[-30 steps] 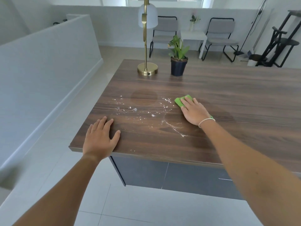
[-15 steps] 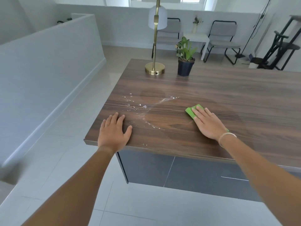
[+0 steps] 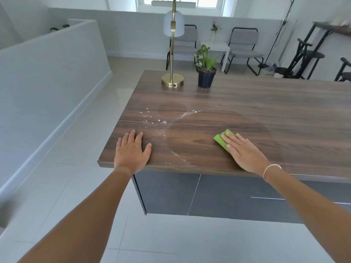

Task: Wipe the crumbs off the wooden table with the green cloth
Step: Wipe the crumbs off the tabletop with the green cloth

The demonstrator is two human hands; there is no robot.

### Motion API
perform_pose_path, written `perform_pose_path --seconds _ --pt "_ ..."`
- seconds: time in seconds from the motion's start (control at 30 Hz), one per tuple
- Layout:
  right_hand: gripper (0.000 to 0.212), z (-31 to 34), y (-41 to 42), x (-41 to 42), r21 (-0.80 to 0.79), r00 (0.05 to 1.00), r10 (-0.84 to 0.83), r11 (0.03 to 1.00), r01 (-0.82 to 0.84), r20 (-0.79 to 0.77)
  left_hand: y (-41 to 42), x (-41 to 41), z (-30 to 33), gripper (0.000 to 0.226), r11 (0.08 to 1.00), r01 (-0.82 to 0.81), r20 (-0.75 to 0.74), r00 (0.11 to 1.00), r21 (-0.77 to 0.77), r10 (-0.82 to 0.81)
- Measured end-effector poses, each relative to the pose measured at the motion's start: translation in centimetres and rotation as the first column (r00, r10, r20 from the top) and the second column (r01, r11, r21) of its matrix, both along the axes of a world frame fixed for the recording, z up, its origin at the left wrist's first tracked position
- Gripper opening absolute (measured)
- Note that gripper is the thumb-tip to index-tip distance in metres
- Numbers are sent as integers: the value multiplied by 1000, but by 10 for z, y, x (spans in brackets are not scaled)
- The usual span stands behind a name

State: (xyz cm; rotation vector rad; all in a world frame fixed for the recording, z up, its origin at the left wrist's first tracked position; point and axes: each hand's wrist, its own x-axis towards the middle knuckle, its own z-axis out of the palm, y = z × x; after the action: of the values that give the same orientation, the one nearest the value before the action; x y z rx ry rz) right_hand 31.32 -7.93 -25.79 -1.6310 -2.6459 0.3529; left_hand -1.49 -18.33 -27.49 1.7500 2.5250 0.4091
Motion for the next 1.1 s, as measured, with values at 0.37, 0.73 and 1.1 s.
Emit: perform_pose_path --seconds 0.37,0.73,1.1 --pt "48 -9 -45 -48 81 977 214 974 -212 -20 -1 -1 -1 57 1000 -4 -5 1000 18 4" --pt "51 4 64 53 22 960 -274 962 273 56 6 9 5 56 999 -45 19 999 -13 45" --pt "48 -9 23 68 64 989 142 988 -140 -37 4 15 10 54 998 -69 34 997 -9 69"
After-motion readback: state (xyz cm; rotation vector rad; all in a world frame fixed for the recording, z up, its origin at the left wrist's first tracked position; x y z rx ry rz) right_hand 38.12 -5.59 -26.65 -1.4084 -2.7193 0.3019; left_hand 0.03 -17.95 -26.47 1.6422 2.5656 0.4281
